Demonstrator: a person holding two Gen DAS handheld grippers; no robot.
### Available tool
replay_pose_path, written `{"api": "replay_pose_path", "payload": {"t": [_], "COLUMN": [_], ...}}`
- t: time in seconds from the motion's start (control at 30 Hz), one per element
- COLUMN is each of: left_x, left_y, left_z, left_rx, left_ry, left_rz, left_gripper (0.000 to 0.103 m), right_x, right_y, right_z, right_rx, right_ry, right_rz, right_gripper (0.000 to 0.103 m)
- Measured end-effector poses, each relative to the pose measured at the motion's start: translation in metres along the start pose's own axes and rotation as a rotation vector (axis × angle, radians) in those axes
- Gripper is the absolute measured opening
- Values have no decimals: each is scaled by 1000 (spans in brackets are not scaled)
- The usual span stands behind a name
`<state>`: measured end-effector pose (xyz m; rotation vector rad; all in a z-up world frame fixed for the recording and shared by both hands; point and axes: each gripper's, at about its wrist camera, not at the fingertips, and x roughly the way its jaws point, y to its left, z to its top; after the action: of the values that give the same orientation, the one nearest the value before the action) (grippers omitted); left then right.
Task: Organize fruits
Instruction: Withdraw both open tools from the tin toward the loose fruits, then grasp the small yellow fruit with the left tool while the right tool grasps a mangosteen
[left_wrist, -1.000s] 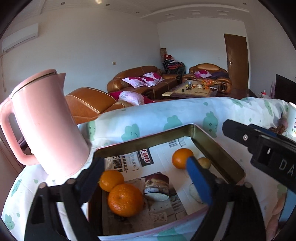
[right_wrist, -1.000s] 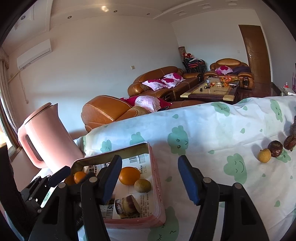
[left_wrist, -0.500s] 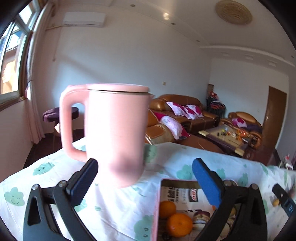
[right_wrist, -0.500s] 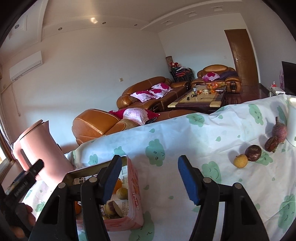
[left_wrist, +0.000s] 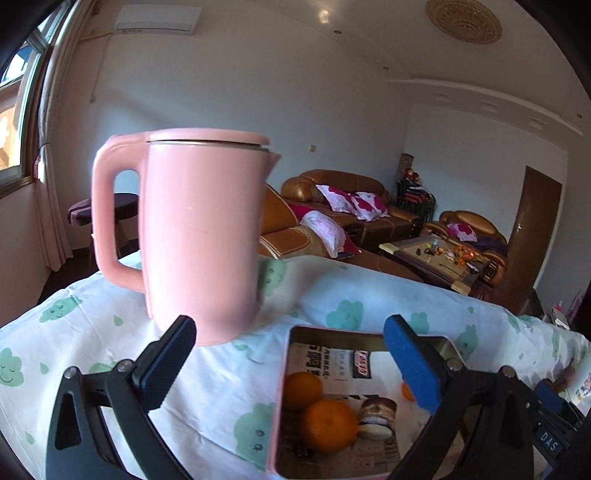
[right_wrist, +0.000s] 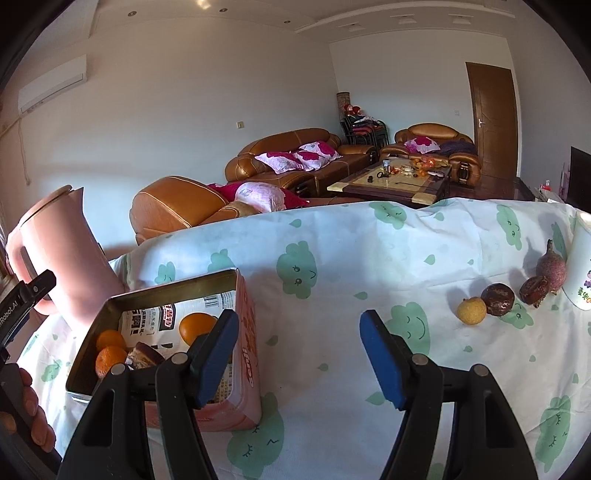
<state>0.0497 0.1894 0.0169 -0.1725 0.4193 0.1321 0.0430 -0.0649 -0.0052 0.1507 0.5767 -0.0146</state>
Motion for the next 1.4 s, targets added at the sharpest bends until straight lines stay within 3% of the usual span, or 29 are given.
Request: {"api": "replay_pose_path", "payload": {"t": [0.33, 0.47, 0.6, 0.67, 0.77, 0.87, 0.97, 1.13, 1.4], "left_x": [-15, -23, -29, -30, -26, -21, -19, -16, 1], "left_y": [-86, -123, -154, -171, -196, -216, -231, -242, -249], "left_z": [-42, -55, -59, -61, -65, -71, -75, -78, -76], "left_rx": [227, 327, 362, 373, 413, 427, 440, 444, 406], "left_ry": [94, 120, 158, 174, 202, 238, 250, 264, 321], "left_rz": [-205, -261, -328, -357, -362, -376, -378, -395, -397], "left_gripper": [103, 103, 102, 100, 93, 87, 84, 84, 83], "right_x": [-16, -25, -29, -29, -21, -8, 9, 35, 56], "right_y": [-56, -102, -147, -162, -172, -175, -176, -186, -185], "right_z": [-7, -5, -4, -3, 0, 6, 13, 14, 24], "right_rx": [-26, 43, 122, 136, 120, 103, 85, 118, 92], "right_ry": [37, 46, 72, 86, 117, 140, 173, 261, 281], "right_rz": [-103, -133, -148, -149, -130, -114, -112, -49, -43], "right_gripper": [69, 69, 69, 62, 50, 49, 40, 38, 39]}}
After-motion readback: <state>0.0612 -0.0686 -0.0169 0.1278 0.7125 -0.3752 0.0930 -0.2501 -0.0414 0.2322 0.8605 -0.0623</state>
